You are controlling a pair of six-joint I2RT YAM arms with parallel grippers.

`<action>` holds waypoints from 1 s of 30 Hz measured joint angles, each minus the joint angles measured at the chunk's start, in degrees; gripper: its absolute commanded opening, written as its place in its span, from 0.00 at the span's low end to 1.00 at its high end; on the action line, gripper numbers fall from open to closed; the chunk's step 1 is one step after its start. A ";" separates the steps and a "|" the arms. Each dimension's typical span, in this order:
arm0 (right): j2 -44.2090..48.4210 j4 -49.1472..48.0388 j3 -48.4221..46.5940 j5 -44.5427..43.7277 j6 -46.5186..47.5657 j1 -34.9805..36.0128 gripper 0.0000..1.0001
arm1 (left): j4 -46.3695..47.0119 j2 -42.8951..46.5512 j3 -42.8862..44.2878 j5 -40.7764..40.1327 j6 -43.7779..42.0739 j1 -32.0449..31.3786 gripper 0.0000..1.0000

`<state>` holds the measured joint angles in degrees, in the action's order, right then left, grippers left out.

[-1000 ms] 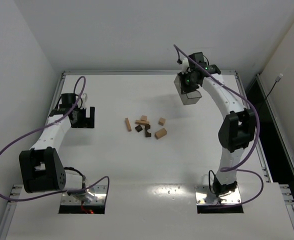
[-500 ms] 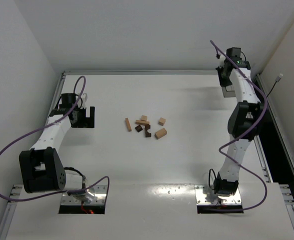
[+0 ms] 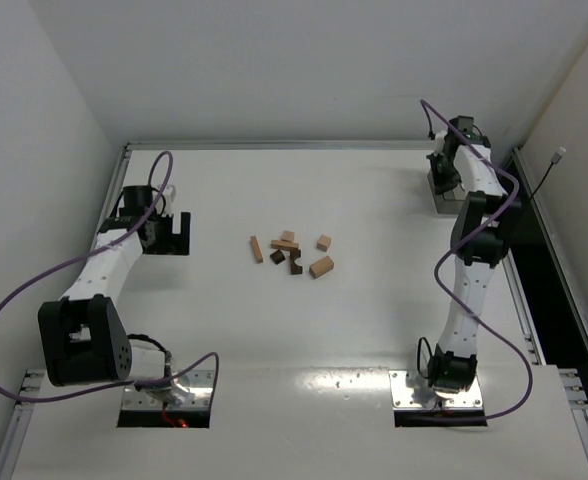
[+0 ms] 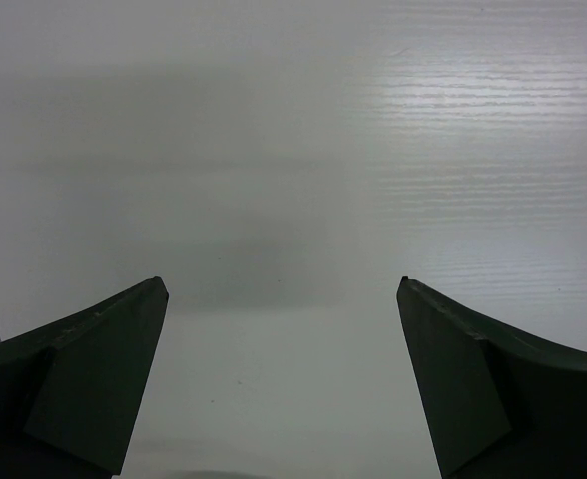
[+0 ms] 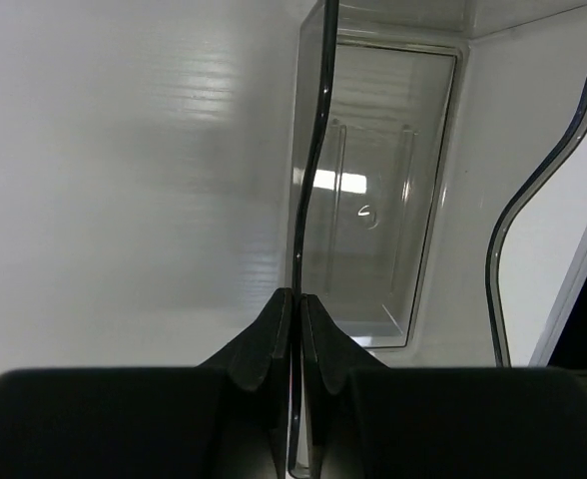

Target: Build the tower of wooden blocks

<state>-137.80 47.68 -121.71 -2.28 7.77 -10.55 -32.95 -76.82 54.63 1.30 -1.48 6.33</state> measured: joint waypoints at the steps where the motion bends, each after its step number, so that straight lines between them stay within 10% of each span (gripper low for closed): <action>1: -0.22 -0.02 -0.26 0.02 -0.02 0.02 0.06 | 0.00 -0.13 0.07 0.02 0.00 0.00 1.00; 10: -0.76 -0.74 -2.29 0.48 -0.13 -0.76 0.48 | 0.00 -2.64 1.40 -0.02 -0.02 0.00 1.00; 17: 2.14 -0.09 0.20 5.20 -0.07 -1.40 0.57 | -0.04 -2.93 1.44 -0.20 -0.07 0.00 1.00; 30: 46.84 -2.45 31.74 19.37 13.14 11.47 0.65 | -4.55 3.32 2.60 4.35 -5.64 -11.80 0.92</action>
<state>-90.96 45.23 -89.97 17.08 20.91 0.93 -37.50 -73.49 57.23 5.65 -7.11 -5.48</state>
